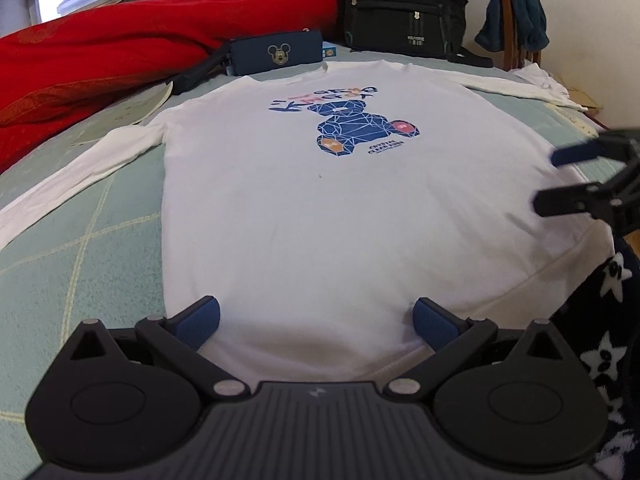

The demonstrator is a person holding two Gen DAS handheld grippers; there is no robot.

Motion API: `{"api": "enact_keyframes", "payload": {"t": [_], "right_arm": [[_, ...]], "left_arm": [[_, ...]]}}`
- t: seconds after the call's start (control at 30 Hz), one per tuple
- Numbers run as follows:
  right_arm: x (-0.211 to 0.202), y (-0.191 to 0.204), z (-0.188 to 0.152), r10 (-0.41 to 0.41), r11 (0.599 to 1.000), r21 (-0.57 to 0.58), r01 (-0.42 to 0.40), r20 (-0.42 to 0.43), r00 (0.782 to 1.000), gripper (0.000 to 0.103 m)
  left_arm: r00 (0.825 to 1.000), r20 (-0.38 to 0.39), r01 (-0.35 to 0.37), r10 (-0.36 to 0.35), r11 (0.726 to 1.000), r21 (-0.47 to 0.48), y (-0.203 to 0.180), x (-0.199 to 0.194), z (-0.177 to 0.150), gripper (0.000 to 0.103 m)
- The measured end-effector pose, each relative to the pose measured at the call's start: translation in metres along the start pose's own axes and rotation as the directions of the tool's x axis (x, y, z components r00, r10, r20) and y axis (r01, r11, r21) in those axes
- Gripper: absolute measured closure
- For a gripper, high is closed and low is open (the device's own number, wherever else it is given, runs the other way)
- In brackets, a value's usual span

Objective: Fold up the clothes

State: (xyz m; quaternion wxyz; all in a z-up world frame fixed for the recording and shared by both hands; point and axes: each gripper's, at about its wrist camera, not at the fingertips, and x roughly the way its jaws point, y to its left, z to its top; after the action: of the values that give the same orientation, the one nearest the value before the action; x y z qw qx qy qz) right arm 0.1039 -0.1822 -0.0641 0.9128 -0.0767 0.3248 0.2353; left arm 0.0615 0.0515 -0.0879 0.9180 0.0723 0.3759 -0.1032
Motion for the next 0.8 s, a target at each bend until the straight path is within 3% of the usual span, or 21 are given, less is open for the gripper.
{"api": "enact_keyframes", "payload": {"t": [0.07,0.17,0.43,0.57,0.7,0.8], "right_arm": [[0.015,0.011,0.008,0.025,0.998,-0.057,-0.025,-0.004,1.0,0.0],[0.039,0.02,0.006,-0.003,0.995,-0.099,-0.004,-0.066,0.998,0.0],[0.005,0.005,-0.041,0.013,0.999,-0.029,-0.013,0.0,1.0,0.0],[0.007,0.01,-0.039,-0.01,0.999,-0.031,0.01,-0.01,1.0,0.0],[0.007,0.008,-0.039,-0.005,1.0,-0.028,0.005,-0.005,1.0,0.0],[0.005,0.006,-0.042,0.003,1.0,-0.02,-0.003,0.003,1.0,0.0]], "left_arm": [[1.0,0.004,0.001,-0.001,1.0,0.0,0.0,-0.001,-0.002,0.001],[1.0,0.01,0.005,-0.005,1.0,-0.002,0.001,-0.002,-0.004,0.001],[0.999,0.014,0.042,-0.042,0.999,0.032,-0.002,-0.009,0.005,0.001],[0.996,0.063,0.063,-0.068,0.995,0.08,-0.014,-0.008,0.022,0.001],[0.998,0.004,0.067,-0.067,0.997,0.049,-0.019,0.01,0.022,0.001],[0.998,0.013,0.06,-0.06,0.998,0.028,-0.016,0.009,0.009,0.001]]}}
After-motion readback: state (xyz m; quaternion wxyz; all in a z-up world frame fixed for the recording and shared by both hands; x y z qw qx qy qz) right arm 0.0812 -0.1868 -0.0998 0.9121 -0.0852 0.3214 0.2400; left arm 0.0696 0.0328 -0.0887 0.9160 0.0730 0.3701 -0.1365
